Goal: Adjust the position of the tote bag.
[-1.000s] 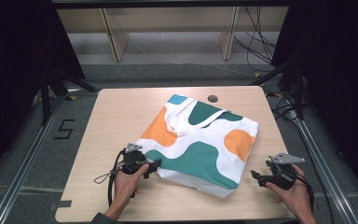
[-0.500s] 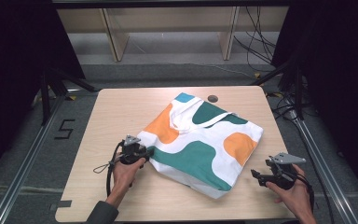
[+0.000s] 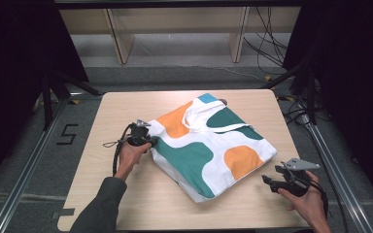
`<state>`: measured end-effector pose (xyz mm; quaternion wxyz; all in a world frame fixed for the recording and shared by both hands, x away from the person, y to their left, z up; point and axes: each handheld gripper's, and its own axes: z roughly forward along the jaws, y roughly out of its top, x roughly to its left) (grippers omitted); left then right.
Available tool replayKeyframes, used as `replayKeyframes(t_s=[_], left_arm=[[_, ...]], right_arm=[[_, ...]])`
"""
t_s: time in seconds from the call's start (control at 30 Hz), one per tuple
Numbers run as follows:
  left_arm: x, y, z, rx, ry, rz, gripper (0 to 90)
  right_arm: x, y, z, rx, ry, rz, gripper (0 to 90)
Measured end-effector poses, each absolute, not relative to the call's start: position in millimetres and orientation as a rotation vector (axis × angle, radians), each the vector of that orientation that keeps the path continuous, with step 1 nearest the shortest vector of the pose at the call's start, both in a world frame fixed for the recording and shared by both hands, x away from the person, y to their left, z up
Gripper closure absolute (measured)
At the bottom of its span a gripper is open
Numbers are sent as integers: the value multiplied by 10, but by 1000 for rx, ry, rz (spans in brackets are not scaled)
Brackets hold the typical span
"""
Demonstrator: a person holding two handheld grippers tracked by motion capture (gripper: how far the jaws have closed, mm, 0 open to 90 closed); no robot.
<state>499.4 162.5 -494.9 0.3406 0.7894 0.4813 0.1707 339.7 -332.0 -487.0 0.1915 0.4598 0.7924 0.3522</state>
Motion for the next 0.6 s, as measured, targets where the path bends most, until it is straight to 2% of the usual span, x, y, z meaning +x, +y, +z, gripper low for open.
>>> replayKeyframes(t_s=[0.07, 0.1, 0.13, 0.2, 0.27, 0.3, 0.33, 0.37, 0.6], left_arm=[[4992, 1617, -4921, 2028, 1271, 448, 659], [4957, 1610, -4898, 2017, 1271, 477, 576], [4906, 1617, -4867, 2027, 1262, 509, 576], [4777, 1635, -4811, 2027, 1242, 498, 482], [4623, 1675, -4731, 2028, 1214, 491, 450], [4462, 1697, -4677, 1967, 1234, 449, 420], [4462, 1697, -4677, 1967, 1234, 449, 411], [4299, 1700, -4649, 1935, 1217, 386, 402], [3887, 1597, -4699, 1878, 1167, 299, 359]], right_arm=[[3420, -3353, -4856, 1259, 2252, 1007, 345], [3443, -3376, -4844, 1259, 2234, 1006, 345], [3443, -3376, -4844, 1259, 2234, 1006, 345], [3492, -3392, -4809, 1251, 2214, 1044, 352], [3519, -3390, -4794, 1246, 2218, 1050, 358], [3572, -3375, -4754, 1249, 2207, 1063, 366], [3572, -3375, -4754, 1249, 2207, 1063, 366], [3628, -3362, -4720, 1262, 2195, 1046, 374], [3902, -3396, -4662, 1239, 2138, 1031, 366]])
